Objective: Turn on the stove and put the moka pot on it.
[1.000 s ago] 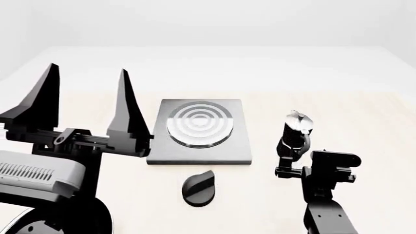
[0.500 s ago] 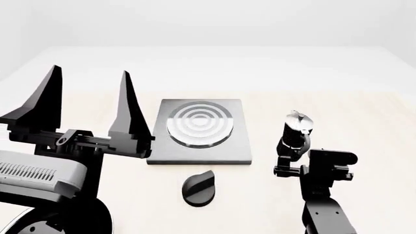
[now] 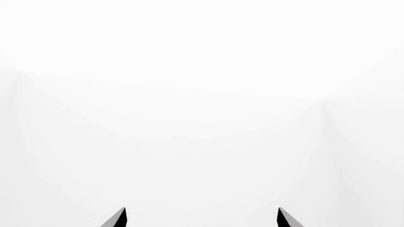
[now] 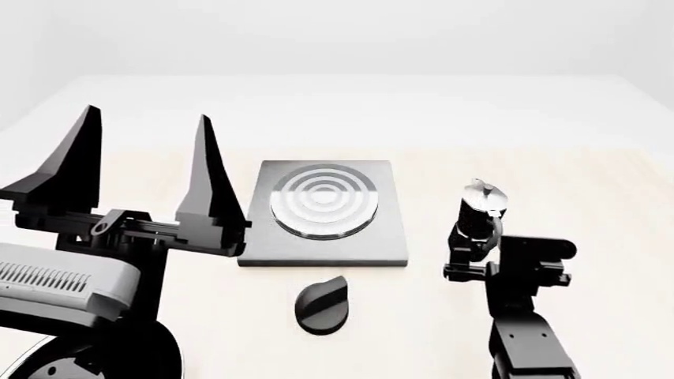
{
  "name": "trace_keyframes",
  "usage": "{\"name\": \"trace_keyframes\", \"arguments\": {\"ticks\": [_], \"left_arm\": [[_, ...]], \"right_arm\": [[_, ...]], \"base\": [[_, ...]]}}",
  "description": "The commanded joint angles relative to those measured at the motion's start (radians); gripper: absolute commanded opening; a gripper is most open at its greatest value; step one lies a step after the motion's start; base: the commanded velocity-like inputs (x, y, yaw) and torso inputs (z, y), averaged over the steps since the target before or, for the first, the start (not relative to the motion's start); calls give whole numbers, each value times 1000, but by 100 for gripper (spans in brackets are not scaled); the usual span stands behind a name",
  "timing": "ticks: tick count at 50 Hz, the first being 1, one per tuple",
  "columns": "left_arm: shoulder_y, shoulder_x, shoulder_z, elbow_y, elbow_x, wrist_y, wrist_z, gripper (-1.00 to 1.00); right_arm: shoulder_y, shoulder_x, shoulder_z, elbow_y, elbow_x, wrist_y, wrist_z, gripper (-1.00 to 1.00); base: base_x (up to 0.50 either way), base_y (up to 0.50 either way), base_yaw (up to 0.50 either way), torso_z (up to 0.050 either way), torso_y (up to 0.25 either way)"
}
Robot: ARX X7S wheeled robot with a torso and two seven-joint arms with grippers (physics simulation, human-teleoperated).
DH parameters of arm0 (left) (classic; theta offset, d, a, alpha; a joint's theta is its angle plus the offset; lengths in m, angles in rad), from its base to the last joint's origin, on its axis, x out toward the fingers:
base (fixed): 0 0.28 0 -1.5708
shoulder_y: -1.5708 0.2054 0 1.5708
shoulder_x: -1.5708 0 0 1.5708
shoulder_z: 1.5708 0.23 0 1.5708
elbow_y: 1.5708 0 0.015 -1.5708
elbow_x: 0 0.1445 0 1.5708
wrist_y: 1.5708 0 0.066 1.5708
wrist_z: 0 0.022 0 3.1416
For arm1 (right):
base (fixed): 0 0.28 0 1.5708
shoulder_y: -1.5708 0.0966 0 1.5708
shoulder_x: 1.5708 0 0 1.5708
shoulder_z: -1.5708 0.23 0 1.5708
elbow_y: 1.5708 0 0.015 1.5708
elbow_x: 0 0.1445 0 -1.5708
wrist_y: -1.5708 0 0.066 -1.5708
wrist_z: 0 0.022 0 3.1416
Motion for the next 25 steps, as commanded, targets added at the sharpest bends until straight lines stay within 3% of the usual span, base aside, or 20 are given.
{"name": "trace_keyframes", "arguments": {"ticks": [1, 3, 4, 9, 19, 25], "left_arm": [[3, -2, 3, -4, -2, 5, -1, 100], [2, -2, 2, -6, -3, 6, -1, 100], [2, -3, 2, -7, -4, 7, 0, 100], [2, -5, 2, -5, -6, 5, -2, 100], [2, -3, 5, -9, -17, 7, -3, 100], [5, -2, 7, -13, -17, 13, -3, 100]], "right_arm": [[17, -5, -7, 29, -5, -11, -2, 100], [10, -4, -9, 22, -7, -15, -1, 100], [9, -5, -7, 23, -6, -24, -1, -100], [0, -5, -4, 26, -6, -47, 3, -100], [-86, 32, -29, -278, -29, 112, 72, -100], [-27, 42, -55, -388, -35, 227, 66, -100]], "base": [[0, 0, 0, 0, 0], [0, 0, 0, 0, 0], [0, 0, 0, 0, 0], [0, 0, 0, 0, 0], [0, 0, 0, 0, 0], [0, 0, 0, 0, 2]]}}
